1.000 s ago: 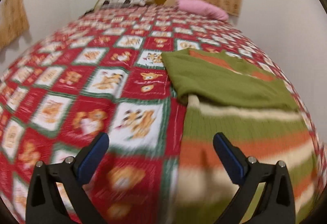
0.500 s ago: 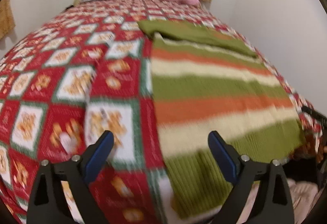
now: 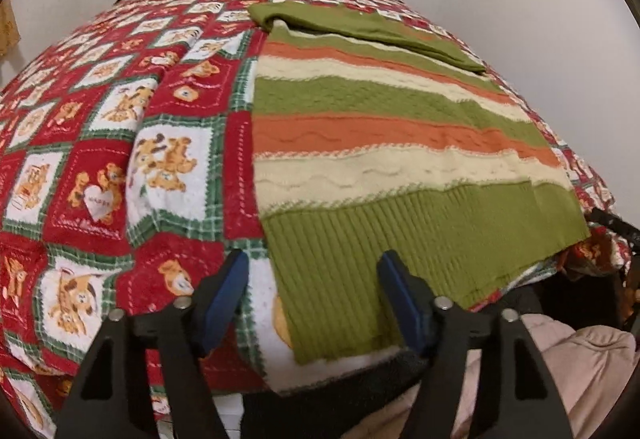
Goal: Fold small clothes
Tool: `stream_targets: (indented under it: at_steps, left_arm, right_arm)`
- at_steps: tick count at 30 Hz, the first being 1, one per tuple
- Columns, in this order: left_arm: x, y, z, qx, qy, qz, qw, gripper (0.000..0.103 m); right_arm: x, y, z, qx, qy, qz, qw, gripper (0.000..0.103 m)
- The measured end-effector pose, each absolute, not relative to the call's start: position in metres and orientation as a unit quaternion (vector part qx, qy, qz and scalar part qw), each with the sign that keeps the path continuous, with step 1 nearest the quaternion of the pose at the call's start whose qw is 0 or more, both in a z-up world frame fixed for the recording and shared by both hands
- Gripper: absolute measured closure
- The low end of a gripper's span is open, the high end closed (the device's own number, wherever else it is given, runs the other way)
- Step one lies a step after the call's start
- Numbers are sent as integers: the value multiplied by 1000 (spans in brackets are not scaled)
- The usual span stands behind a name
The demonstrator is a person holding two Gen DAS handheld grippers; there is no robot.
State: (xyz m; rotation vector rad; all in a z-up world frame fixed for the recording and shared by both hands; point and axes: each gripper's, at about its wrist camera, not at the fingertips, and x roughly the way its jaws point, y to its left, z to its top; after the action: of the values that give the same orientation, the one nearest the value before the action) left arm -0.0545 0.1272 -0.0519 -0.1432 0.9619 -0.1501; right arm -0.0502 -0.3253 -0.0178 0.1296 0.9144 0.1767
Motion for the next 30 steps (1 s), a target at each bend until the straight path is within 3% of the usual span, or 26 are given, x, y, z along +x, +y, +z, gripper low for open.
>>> stream_targets:
  at_steps: [9, 16, 18, 20, 25, 30]
  left_arm:
    - [-61, 127, -53, -87, 470, -85, 874, 36]
    - [-63, 124, -53, -81, 476, -95, 871, 37]
    - [-63, 125, -52, -85, 474, -90, 872, 49]
    - [-62, 130, -53, -99, 475, -85, 870, 83]
    - [-58, 147, -53, -159, 484, -94, 855, 95]
    - [-49, 157, -38, -201, 464, -113, 855, 96]
  right_arm:
    - [-46, -302, -33, 59, 465, 128, 874, 49]
    - [-39, -290, -45, 61, 469, 135, 870, 72]
    - [-39, -295, -44, 66, 464, 130, 873, 90]
    - [-38, -300, -43, 84, 467, 142, 869, 96]
    - [-36, -303, -32, 121, 463, 167, 862, 96]
    - [-24, -305, -7, 184, 434, 206, 857, 96]
